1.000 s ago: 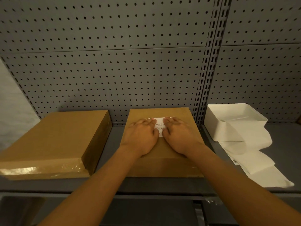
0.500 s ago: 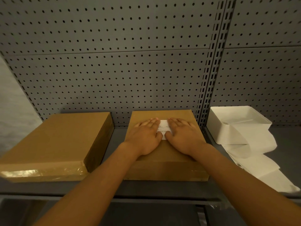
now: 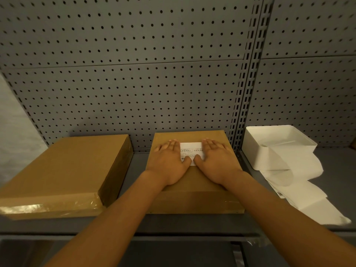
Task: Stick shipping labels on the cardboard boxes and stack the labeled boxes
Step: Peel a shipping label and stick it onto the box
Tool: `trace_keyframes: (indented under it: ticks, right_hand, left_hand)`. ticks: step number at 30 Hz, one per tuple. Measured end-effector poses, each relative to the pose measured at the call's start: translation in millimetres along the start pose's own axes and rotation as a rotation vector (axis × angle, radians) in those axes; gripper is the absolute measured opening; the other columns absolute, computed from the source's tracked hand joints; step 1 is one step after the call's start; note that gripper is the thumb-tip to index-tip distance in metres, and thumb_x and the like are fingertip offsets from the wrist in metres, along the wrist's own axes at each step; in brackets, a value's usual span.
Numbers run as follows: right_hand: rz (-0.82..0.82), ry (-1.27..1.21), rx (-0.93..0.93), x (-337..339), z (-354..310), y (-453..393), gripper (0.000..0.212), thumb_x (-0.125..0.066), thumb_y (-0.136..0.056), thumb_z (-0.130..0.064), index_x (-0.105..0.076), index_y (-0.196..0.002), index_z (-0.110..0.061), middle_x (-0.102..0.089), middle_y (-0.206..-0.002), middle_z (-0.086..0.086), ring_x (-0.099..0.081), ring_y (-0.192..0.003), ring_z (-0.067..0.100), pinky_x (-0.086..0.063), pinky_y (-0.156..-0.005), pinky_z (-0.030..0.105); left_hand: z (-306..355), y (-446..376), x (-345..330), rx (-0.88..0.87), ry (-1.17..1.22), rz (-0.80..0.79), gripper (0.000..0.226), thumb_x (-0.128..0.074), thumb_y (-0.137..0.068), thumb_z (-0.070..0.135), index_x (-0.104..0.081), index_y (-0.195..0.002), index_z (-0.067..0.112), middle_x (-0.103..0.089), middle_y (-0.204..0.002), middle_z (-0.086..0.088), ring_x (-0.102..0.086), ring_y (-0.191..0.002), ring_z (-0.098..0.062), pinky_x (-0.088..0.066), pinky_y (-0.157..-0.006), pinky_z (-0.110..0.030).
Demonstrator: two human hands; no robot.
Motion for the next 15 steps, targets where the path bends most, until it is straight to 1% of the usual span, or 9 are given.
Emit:
trace_keyframes:
  ticks: [3,4,7,9,10,12,14,15]
  right_hand:
    - [-0.018,-0.012,0.137,2.0,-6.2,1.7,0.057,-0.025,-0.1,-0.039,-0.02,-0.152,-0.016,-0.022,-0.158,0.001,-0.015,-0.146,0.013,-0.002,-0.12,0.033]
    - [-0.031,-0.009,0.142,1.5,-6.3,1.3,0.056,-0.024,-0.1,-0.04,-0.02,-0.152,-0.017,-0.023,-0.158,0.0,-0.016,-0.146,0.013,-0.002,-0.12,0.034]
    - [-0.025,0.006,0.01,-0.8,0.4,-1.4,0.065,-0.025,-0.097,-0.049,-0.02,-0.151,-0.014,-0.024,-0.157,0.003,-0.017,-0.146,0.017,-0.005,-0.12,0.037]
    - [0.008,0.015,-0.025,0.1,3.7,-0.8,0.067,-0.026,-0.097,-0.051,-0.021,-0.151,-0.013,-0.026,-0.156,0.005,-0.019,-0.145,0.019,-0.007,-0.12,0.037]
    - [0.029,-0.001,-0.001,2.1,3.9,0.8,0.065,-0.029,-0.097,-0.05,-0.022,-0.151,-0.013,-0.027,-0.156,0.004,-0.02,-0.144,0.018,-0.007,-0.12,0.036]
    - [0.029,-0.065,0.11,7.7,1.1,5.8,0.061,-0.035,-0.098,-0.045,-0.024,-0.15,-0.016,-0.029,-0.156,0.002,-0.021,-0.144,0.016,-0.006,-0.12,0.033]
    - [-0.033,-0.11,0.234,9.6,-5.1,13.8,0.058,-0.036,-0.099,-0.042,-0.024,-0.15,-0.019,-0.029,-0.155,0.0,-0.021,-0.144,0.014,-0.006,-0.12,0.031]
    - [-0.055,-0.1,0.27,8.8,-6.4,17.2,0.056,-0.034,-0.1,-0.042,-0.024,-0.15,-0.02,-0.029,-0.156,-0.001,-0.021,-0.144,0.013,-0.005,-0.12,0.031]
  left_hand:
    - [4.5,3.8,2.0,-0.085,0.031,0.014,0.057,-0.023,-0.1,0.041,-0.016,-0.152,0.017,-0.018,-0.159,0.001,-0.012,-0.146,-0.011,-0.008,-0.117,-0.03]
    - [4.6,3.6,1.7,-0.084,0.031,-0.002,0.057,-0.022,-0.1,0.041,-0.016,-0.153,0.018,-0.018,-0.159,0.002,-0.011,-0.146,-0.01,-0.008,-0.117,-0.031]
    - [-1.8,1.2,-0.2,0.05,-0.01,-0.045,0.067,-0.019,-0.098,0.051,-0.013,-0.153,0.013,-0.015,-0.16,-0.003,-0.01,-0.147,-0.015,-0.008,-0.12,-0.038]
    - [-3.9,2.7,2.1,0.095,-0.027,-0.023,0.07,-0.02,-0.097,0.053,-0.015,-0.152,0.01,-0.018,-0.159,-0.006,-0.012,-0.147,-0.018,-0.009,-0.12,-0.039]
    - [-2.3,4.9,4.6,0.068,-0.025,0.008,0.068,-0.022,-0.098,0.052,-0.016,-0.152,0.01,-0.02,-0.158,-0.007,-0.014,-0.147,-0.018,-0.009,-0.12,-0.038]
    - [4.8,11.5,10.8,-0.045,0.03,0.057,0.063,-0.027,-0.099,0.047,-0.017,-0.152,0.014,-0.021,-0.158,-0.003,-0.013,-0.146,-0.015,-0.009,-0.119,-0.035]
    - [9.8,19.2,11.7,-0.143,0.101,0.029,0.06,-0.03,-0.1,0.045,-0.017,-0.152,0.02,-0.02,-0.158,0.002,-0.013,-0.146,-0.011,-0.01,-0.119,-0.031]
    - [9.0,22.2,9.5,-0.16,0.109,0.004,0.059,-0.029,-0.1,0.046,-0.017,-0.152,0.021,-0.021,-0.158,0.004,-0.014,-0.146,-0.01,-0.011,-0.118,-0.03]
Point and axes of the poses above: each hand's wrist, its own y-axis away from the middle knuckle, its own x-axis out of the back of the hand, z = x × y, the point moved 4 cm from there along -y, towards the middle knuckle
